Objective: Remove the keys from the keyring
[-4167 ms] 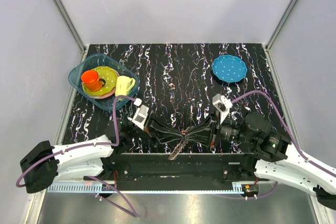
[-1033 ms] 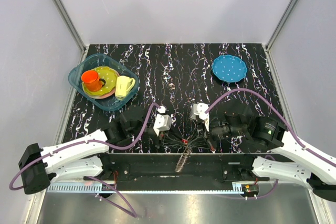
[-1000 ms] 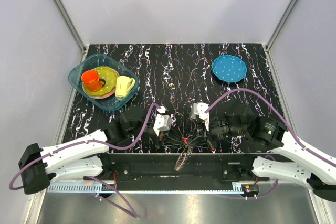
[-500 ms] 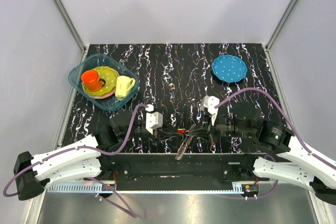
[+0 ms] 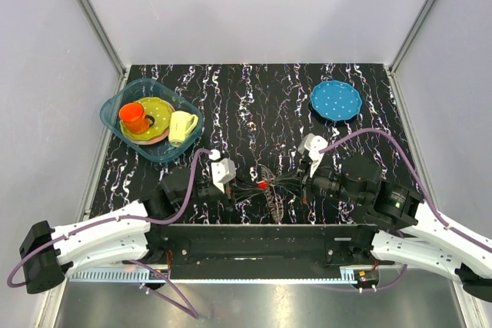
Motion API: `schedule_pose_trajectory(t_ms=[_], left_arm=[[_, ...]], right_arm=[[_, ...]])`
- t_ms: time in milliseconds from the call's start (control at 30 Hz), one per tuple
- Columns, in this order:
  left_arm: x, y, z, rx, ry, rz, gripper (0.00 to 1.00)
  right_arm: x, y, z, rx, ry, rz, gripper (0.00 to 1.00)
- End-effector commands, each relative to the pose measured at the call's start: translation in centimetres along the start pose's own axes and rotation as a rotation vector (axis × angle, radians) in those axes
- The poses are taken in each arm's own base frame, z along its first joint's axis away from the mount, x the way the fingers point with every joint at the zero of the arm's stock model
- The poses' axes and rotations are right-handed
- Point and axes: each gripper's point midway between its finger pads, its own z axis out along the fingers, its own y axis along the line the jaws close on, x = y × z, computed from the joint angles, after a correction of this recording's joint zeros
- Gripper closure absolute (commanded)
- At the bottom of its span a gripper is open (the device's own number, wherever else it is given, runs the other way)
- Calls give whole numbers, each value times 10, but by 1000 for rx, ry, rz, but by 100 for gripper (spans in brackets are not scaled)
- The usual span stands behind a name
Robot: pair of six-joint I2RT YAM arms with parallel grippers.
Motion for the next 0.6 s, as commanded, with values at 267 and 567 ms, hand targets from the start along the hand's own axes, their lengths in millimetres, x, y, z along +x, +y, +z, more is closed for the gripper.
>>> schedule_pose_trajectory(t_ms=[267,567], left_arm=[[-5,7,9,-33,-89,-103,100],[6,-2,17,32,-89,-163,100]], right_arm=[[-49,-18,4,99,-319,42,100],[-43,-34,15,160,-392,106,100]])
